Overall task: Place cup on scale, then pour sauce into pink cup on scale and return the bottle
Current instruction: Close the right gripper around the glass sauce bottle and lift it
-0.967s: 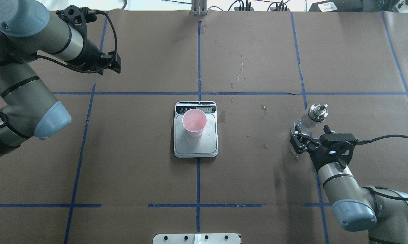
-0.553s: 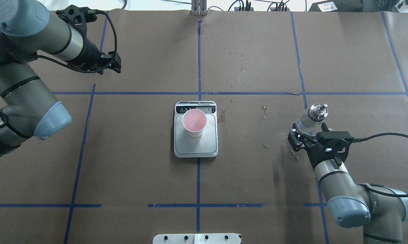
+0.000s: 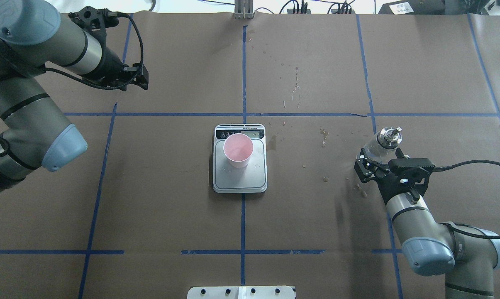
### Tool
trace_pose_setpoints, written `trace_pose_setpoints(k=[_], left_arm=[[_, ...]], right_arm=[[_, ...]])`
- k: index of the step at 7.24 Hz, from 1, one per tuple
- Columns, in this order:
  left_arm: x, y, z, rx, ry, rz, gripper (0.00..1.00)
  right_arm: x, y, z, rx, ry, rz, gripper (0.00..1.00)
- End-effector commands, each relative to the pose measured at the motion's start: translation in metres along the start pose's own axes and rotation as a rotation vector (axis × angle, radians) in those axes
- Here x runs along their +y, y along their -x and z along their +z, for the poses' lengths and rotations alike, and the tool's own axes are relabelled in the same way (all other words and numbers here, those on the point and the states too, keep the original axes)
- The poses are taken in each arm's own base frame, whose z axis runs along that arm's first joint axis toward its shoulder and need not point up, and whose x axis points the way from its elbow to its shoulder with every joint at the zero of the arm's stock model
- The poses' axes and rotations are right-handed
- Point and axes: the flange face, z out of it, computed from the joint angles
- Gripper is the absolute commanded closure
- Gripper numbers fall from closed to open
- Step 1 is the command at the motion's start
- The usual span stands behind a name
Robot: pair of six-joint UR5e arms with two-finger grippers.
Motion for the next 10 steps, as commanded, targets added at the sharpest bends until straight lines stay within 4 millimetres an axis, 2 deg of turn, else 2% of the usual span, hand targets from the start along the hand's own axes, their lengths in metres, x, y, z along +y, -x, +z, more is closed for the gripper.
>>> trace_pose_setpoints(k=[1, 4, 6, 7, 8, 9, 10], left_arm=[[-0.001, 0.001, 0.000, -0.008, -0.013, 0.000, 0.39], [-0.002, -0.001, -0.001, -0.008, -0.019, 0.000, 0.39], [-0.002, 0.000, -0.001, -0.009, -0.020, 0.000, 0.39], [-0.002, 0.000, -0.001, -0.010, -0.019, -0.001, 0.39], [-0.002, 0.000, -0.001, -0.009, -0.018, -0.001, 0.39], [-0.002, -0.001, -0.001, -0.009, -0.020, 0.000, 0.39], [-0.002, -0.001, -0.001, -0.008, -0.019, 0.000, 0.39]], right_arm=[[-0.006, -0.004, 0.007, 0.010, 0.008, -0.004, 0.00], [-0.007, -0.006, 0.012, 0.018, 0.014, -0.003, 0.00], [-0.001, 0.013, 0.023, 0.013, 0.010, 0.006, 0.00], [-0.002, 0.012, 0.025, 0.015, 0.011, 0.003, 0.01], [-0.003, 0.010, 0.025, 0.017, 0.010, 0.003, 0.20], [-0.001, 0.003, 0.025, -0.010, 0.002, 0.017, 0.43], [-0.001, 0.000, 0.026, -0.060, -0.016, -0.002, 0.86]])
